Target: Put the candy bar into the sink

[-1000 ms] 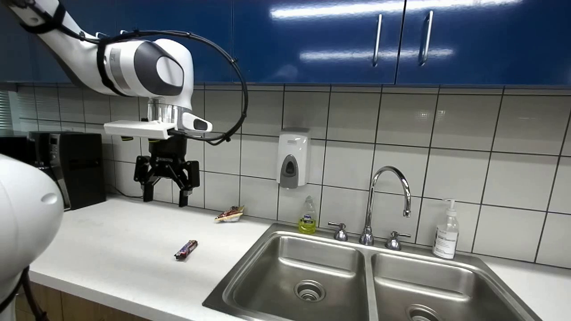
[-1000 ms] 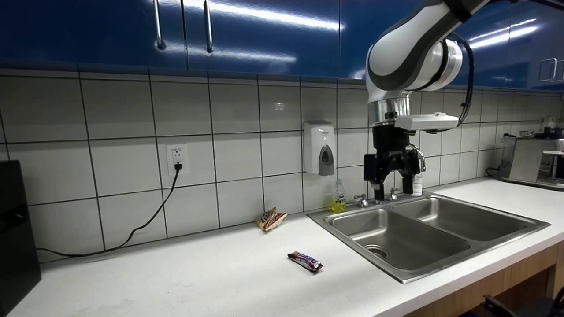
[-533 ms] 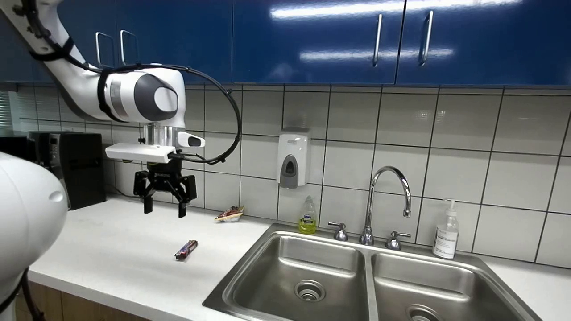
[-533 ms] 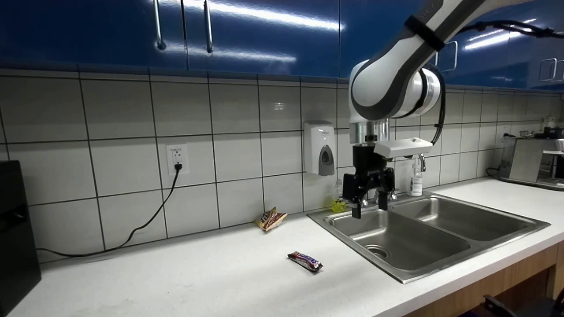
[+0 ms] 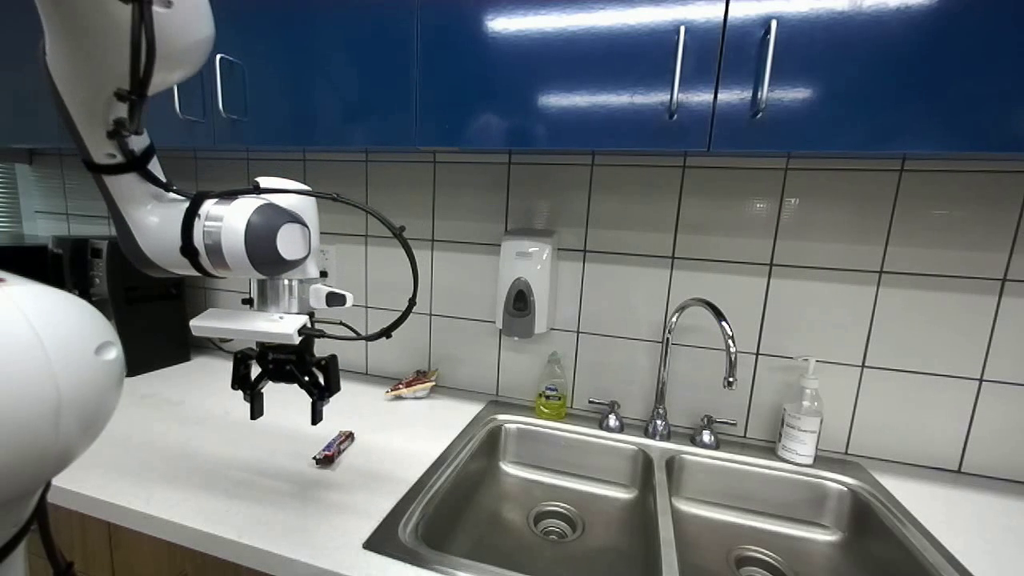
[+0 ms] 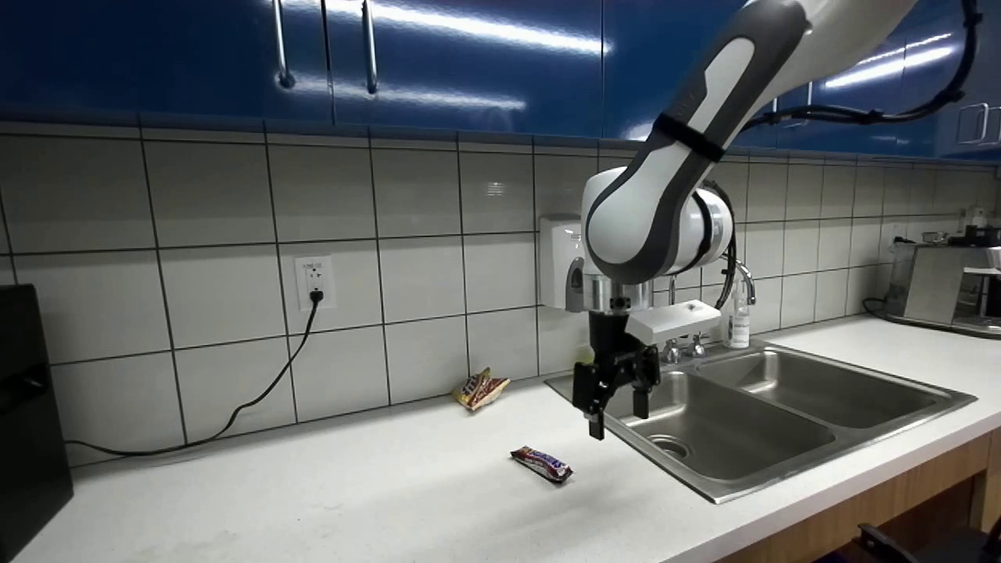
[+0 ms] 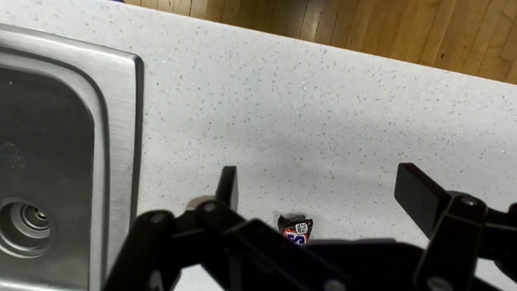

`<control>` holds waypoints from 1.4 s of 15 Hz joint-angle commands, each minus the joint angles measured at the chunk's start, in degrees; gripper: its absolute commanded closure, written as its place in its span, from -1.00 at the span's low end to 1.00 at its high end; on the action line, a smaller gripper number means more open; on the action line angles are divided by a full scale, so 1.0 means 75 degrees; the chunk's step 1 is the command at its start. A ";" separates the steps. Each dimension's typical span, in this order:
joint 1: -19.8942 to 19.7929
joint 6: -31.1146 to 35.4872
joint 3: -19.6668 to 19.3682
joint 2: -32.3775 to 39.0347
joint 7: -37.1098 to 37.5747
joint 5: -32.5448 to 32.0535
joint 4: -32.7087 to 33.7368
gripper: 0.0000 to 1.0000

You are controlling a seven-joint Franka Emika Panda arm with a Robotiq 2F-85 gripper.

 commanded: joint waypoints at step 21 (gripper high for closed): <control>0.0024 -0.0123 -0.0329 0.4769 0.0109 -0.0695 0.4509 -1.00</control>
